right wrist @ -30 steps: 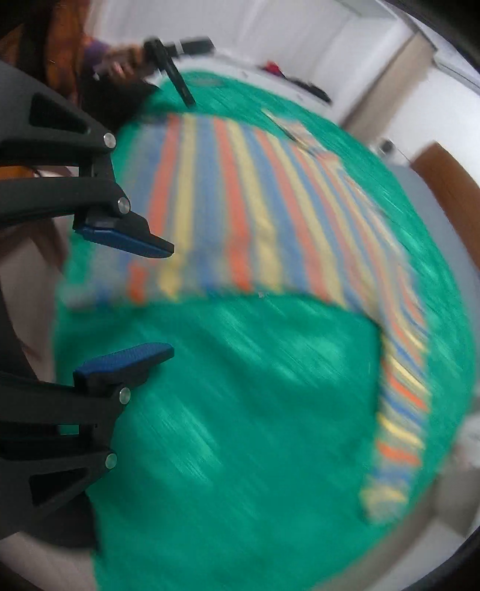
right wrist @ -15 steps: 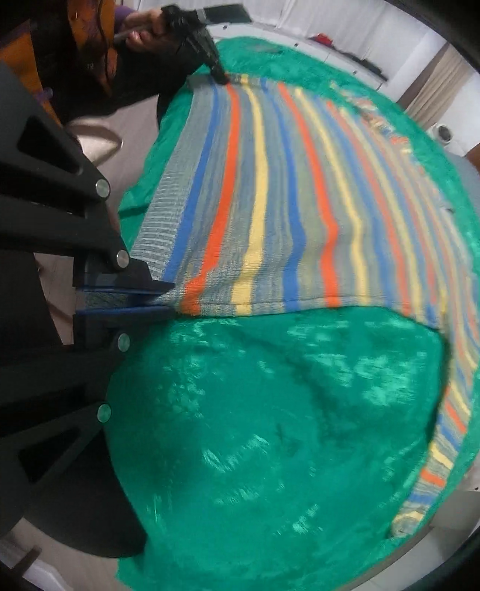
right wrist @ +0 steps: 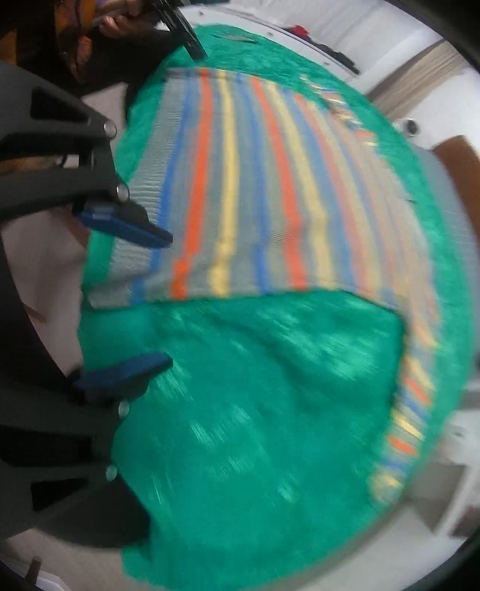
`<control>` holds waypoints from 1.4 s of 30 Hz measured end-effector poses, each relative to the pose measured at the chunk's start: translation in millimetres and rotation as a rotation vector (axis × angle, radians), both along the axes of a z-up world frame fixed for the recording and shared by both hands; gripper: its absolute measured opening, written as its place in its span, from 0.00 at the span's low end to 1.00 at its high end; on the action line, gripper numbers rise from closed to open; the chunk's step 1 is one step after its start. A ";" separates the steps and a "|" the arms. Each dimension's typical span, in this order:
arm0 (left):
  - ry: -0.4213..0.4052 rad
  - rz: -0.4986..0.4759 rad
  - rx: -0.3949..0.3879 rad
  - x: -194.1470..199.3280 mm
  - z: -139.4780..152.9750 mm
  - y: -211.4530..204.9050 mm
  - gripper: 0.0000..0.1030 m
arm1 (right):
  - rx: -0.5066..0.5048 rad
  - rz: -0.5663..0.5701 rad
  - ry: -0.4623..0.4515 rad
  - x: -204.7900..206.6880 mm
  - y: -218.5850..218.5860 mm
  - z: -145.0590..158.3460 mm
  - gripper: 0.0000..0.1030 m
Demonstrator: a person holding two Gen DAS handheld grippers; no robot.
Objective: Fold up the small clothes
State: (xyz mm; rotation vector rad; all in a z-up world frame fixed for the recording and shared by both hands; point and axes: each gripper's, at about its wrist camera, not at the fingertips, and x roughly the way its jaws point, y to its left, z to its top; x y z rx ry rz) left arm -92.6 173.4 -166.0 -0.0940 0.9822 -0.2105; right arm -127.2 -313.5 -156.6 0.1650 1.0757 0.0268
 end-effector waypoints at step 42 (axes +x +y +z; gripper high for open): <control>-0.136 0.292 0.173 180.7 -62.2 52.7 1.00 | -0.040 -0.159 -0.333 -17.4 -15.3 23.0 0.71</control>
